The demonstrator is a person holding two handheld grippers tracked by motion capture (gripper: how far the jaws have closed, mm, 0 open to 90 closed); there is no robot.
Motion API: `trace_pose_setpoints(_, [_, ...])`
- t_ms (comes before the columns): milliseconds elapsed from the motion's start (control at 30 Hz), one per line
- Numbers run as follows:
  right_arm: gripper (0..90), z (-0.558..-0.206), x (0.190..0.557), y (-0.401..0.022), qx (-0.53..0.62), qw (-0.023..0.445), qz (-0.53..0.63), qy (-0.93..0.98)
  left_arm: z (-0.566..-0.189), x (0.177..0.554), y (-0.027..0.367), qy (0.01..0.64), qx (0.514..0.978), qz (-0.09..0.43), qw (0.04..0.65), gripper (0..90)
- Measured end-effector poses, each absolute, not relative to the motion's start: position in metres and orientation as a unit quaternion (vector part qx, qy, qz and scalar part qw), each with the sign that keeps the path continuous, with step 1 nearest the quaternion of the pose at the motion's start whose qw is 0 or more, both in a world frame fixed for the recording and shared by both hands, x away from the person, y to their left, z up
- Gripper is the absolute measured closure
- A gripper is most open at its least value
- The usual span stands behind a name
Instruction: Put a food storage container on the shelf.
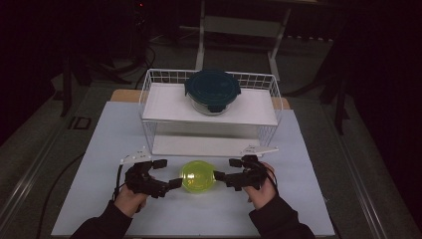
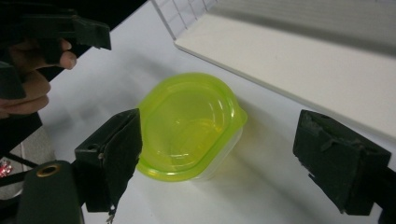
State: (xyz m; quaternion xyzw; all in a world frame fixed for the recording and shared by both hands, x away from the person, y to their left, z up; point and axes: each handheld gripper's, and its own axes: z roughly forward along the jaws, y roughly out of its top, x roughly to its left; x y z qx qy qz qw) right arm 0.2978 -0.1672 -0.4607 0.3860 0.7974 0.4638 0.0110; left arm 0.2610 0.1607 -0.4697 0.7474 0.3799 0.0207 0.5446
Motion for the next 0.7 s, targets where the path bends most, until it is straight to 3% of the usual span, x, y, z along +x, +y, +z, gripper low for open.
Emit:
trace_pose_setpoints(267, [15.7,-0.472,0.308,-0.16,0.419,-0.037,0.454,0.785,-0.479,0.275,0.159,0.414,0.738,-0.009,0.533,0.1])
trace_pose_setpoints(300, [18.5,-0.473,0.309,-0.16,0.423,-0.043,0.454,0.783,-0.483,0.28,0.159,0.426,0.734,-0.04,0.528,0.1])
trace_pose_setpoints(433, [24.8,-0.478,0.316,-0.16,0.447,-0.071,0.451,0.769,-0.491,0.286,0.159,0.454,0.723,-0.078,0.514,0.3])
trace_pose_setpoints(700, [43.1,-0.494,0.32,-0.156,0.478,-0.11,0.424,0.761,-0.505,0.295,0.158,0.503,0.696,-0.144,0.491,18.0])
